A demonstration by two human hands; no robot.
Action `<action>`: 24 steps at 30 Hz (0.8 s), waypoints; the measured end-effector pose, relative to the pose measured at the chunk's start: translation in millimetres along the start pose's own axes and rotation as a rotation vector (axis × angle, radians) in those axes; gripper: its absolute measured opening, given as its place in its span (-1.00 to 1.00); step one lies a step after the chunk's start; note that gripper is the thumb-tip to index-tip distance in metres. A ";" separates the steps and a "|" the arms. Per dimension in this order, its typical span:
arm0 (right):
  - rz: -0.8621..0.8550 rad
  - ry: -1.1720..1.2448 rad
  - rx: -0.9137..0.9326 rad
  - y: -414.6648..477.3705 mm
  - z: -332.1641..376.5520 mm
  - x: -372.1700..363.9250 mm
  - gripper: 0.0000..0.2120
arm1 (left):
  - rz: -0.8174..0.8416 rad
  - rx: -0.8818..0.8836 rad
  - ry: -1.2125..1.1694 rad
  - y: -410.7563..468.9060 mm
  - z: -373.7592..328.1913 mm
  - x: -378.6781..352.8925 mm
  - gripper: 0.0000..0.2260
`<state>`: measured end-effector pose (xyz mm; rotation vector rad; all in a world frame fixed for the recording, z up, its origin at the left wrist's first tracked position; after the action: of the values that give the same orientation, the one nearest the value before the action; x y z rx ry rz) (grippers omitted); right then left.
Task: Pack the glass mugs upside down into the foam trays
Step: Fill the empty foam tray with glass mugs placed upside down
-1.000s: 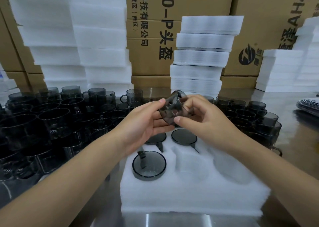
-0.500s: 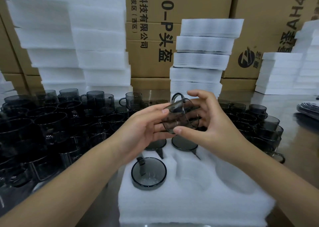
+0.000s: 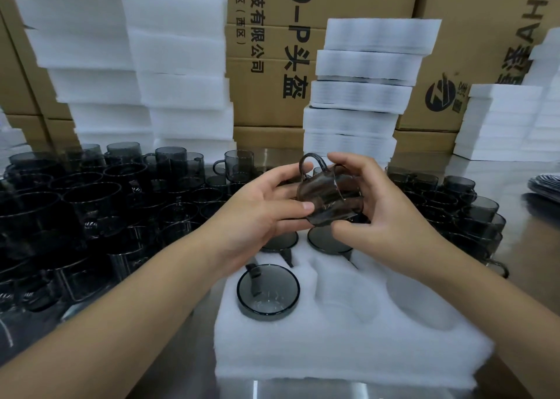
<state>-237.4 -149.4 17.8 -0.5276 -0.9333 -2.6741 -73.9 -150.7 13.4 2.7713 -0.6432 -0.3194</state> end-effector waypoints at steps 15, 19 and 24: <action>-0.075 0.162 -0.023 1.8 9.5 2.6 -0.30 | -0.107 0.095 -0.101 0.5 -0.6 0.7 -0.69; -0.079 0.194 -0.028 2.5 9.7 1.6 -0.30 | -0.129 0.101 -0.093 0.7 -0.5 -0.3 -0.66; -0.078 0.182 -0.040 2.2 10.5 1.3 -0.32 | -0.126 0.086 -0.091 1.2 0.0 0.1 -0.70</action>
<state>-235.1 -144.6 27.2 -0.2545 -0.8675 -2.7587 -74.2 -151.7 13.7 2.9009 -0.5152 -0.4564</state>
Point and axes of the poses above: each hand's wrist, its own y-axis towards the middle knuckle, its own x-axis out of the back of the hand, z = x × y, the point moved 3 cm from there along y, towards the middle knuckle, and after that the axes turned 2 degrees about -x, right-handed, at the moved point
